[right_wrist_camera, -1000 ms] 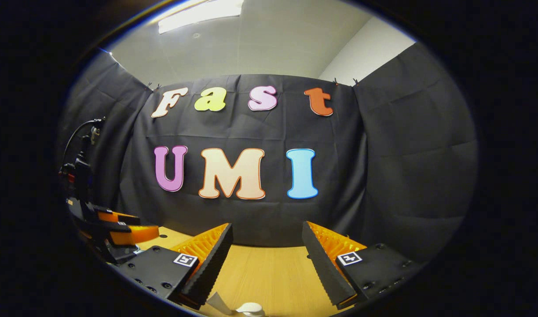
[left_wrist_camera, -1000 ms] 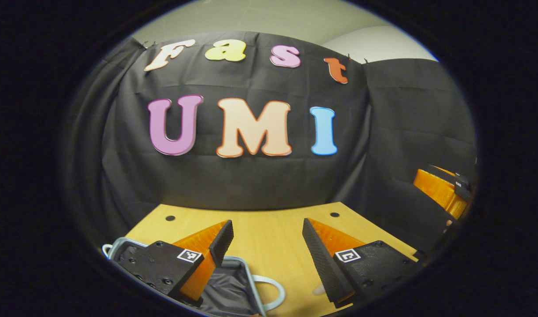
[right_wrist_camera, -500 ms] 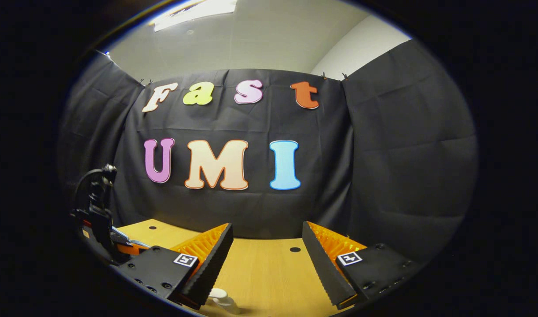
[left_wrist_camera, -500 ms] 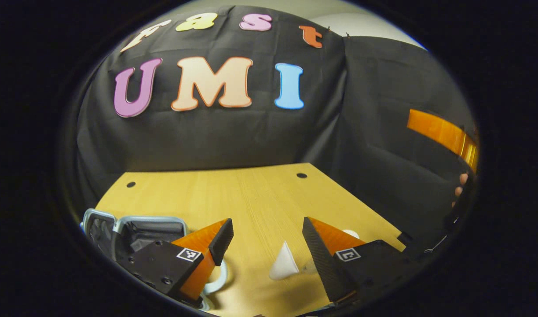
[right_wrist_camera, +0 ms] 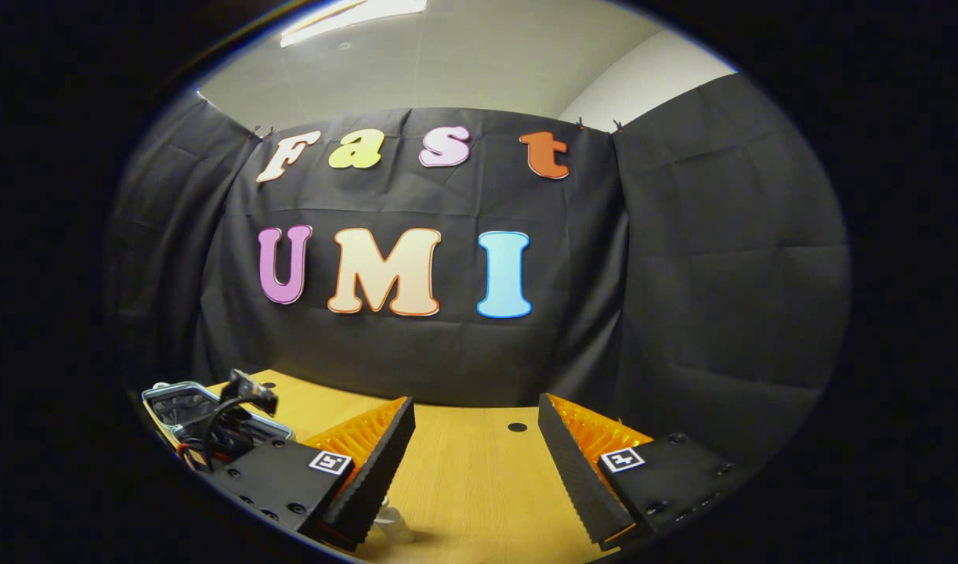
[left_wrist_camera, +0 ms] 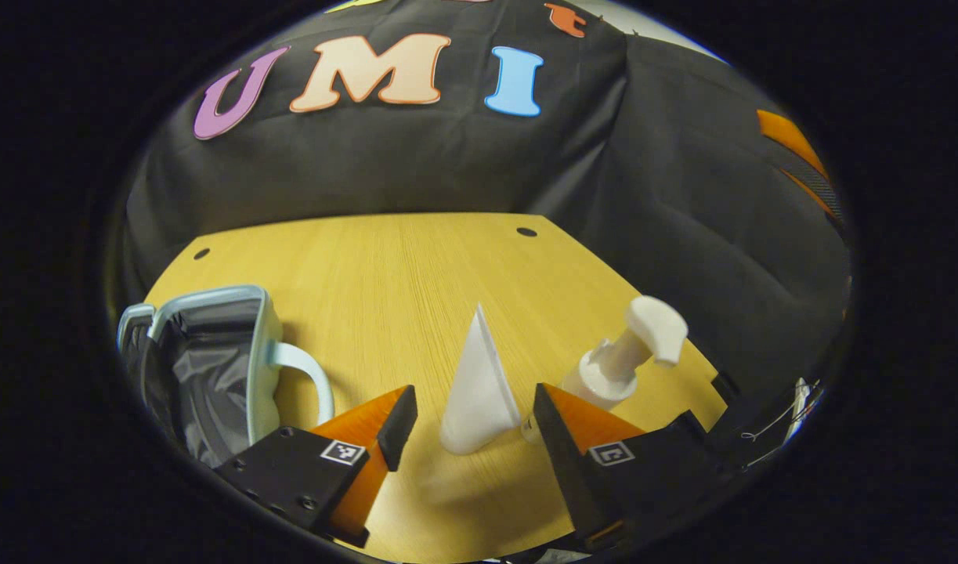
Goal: First open the suitcase, pack the skin care products into it, and then close the suitcase.
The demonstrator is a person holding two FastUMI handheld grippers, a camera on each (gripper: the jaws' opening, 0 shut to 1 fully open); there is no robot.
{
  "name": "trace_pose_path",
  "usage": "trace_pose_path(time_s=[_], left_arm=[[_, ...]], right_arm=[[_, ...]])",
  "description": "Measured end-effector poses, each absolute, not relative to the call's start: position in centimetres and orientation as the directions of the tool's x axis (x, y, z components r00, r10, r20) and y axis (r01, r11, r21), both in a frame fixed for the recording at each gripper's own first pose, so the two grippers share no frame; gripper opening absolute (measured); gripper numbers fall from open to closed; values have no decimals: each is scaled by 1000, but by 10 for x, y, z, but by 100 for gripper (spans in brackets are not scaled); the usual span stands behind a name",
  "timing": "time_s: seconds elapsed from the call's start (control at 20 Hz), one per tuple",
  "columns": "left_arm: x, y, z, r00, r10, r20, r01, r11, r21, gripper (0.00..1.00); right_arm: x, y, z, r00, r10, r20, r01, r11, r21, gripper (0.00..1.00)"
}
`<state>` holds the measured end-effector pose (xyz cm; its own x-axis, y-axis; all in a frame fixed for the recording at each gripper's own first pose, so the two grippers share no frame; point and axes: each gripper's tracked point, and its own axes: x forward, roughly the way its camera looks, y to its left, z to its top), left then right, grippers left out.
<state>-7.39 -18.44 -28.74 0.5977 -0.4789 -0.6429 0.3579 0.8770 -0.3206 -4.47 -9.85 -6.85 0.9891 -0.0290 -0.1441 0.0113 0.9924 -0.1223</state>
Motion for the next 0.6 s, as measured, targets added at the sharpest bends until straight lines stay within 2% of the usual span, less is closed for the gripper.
trace_pose_path(time_s=[0.05, 0.15, 0.25, 0.3, 0.35, 0.4, 0.5, 0.6], left_arm=[[-74, -182, -292, 594, -474, -650, 348, 880, -323, 82], [-72, -181, -300, 595, -465, -656, 336, 885, -322, 59], [-68, -175, -299, 605, -460, -650, 337, 888, -315, 40], [-65, -176, -300, 604, -463, -648, 335, 886, -321, 36], [-63, -173, -297, 605, -461, -648, 328, 887, -325, 37], [-63, -172, -295, 606, -463, -647, 327, 886, -327, 27], [-61, -164, -283, 617, -460, -638, 327, 888, -324, 25], [-58, -156, -267, 638, -452, -623, 327, 892, -312, 29]], right_arm=[[-45, -94, -70, 989, -18, -146, -1, 992, -127, 99], [-47, -86, -73, 989, 5, -150, -25, 991, -131, 99], [-47, -77, -79, 987, 27, -159, -48, 990, -131, 99], [-47, -72, -82, 986, 37, -162, -59, 990, -128, 99], [-46, -68, -85, 985, 49, -165, -71, 989, -126, 99], [-45, -64, -90, 984, 59, -170, -81, 989, -127, 99], [-43, -54, -104, 979, 82, -189, -106, 987, -124, 99], [-40, -45, -121, 971, 105, -213, -133, 984, -119, 99]])
